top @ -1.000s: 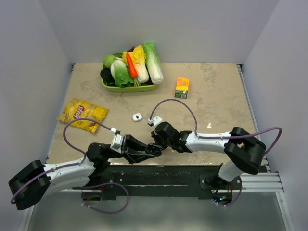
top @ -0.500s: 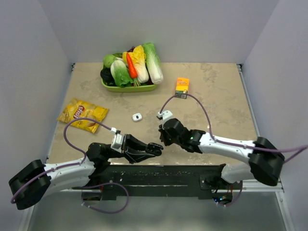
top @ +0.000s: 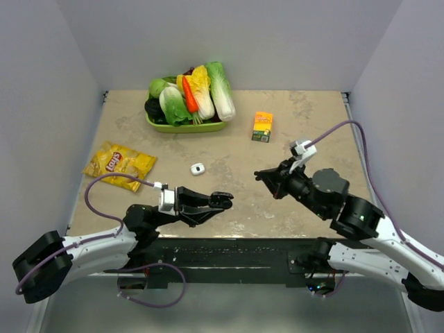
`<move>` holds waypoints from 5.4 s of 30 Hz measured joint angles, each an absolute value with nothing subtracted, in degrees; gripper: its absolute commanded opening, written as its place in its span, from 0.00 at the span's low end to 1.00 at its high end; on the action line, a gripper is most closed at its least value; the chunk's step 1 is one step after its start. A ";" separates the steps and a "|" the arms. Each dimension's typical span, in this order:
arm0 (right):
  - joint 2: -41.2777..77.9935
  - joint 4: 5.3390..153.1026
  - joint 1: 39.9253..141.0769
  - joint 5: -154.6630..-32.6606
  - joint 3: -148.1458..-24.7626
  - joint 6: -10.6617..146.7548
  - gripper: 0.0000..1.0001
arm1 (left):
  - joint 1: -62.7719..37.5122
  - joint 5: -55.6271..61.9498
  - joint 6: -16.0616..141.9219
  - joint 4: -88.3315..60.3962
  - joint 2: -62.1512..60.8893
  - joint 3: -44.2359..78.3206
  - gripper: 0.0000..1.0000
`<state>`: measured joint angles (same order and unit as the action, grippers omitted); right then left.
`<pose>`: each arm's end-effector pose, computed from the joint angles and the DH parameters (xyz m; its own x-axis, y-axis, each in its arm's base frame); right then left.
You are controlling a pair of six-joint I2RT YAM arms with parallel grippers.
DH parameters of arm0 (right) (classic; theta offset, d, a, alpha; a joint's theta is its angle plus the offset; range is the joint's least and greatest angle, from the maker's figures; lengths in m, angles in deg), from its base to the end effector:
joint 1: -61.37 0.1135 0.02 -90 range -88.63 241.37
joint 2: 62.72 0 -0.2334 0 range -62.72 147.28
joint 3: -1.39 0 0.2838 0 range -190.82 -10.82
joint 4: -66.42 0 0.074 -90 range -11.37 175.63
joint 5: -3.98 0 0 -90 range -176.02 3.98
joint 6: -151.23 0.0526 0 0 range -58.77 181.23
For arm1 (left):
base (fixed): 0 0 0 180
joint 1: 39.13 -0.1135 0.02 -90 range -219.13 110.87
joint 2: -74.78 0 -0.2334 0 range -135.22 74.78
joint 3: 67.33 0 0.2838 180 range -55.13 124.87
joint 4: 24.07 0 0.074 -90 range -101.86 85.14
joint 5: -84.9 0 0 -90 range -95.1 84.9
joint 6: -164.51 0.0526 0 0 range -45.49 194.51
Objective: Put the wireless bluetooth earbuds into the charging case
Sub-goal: Place the earbud in the charging case, then close the charging case, then place the charging case at the center of the board, then reset both arms
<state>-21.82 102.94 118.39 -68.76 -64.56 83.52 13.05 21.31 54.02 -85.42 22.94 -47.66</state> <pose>0.1342 0.1781 0.3618 -0.3440 0.1353 -0.9292 -0.5537 0.7700 0.3171 0.1175 -0.1895 0.2050 -0.0510 -0.4456 -0.8938 0.9904 0.0923 -0.1025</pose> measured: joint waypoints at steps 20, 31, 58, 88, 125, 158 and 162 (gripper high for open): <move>-22.23 103.55 118.45 -101.86 -70.00 70.14 0.00 | 11.09 33.99 48.21 -85.60 9.85 -37.06 0.00; -20.81 103.99 118.85 -106.34 -70.11 68.52 0.00 | 10.39 39.13 39.42 -85.93 2.88 -33.46 0.00; -17.03 105.02 120.46 -98.88 -68.95 68.48 0.00 | 10.39 40.59 34.59 -85.93 1.94 -32.01 0.00; -17.51 105.19 122.96 -94.91 -68.31 69.33 0.46 | 10.26 40.46 34.85 -85.88 2.53 -31.05 0.00; -27.26 101.74 122.85 -55.13 -53.76 86.14 0.47 | 7.90 7.00 40.97 -79.19 -11.51 -29.08 0.00; -21.47 98.66 122.87 -56.72 -51.31 88.19 0.49 | -2.90 -17.94 33.01 -27.35 -9.01 -19.03 1.00; -20.70 97.17 122.87 -56.11 -50.30 88.17 0.51 | -1.39 -21.92 31.40 -22.17 -3.42 -19.12 1.00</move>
<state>-20.70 97.17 122.87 -56.11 -50.30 88.17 -1.39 -21.92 31.40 -22.17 -3.42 -19.12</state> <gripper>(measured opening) 0.496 0.997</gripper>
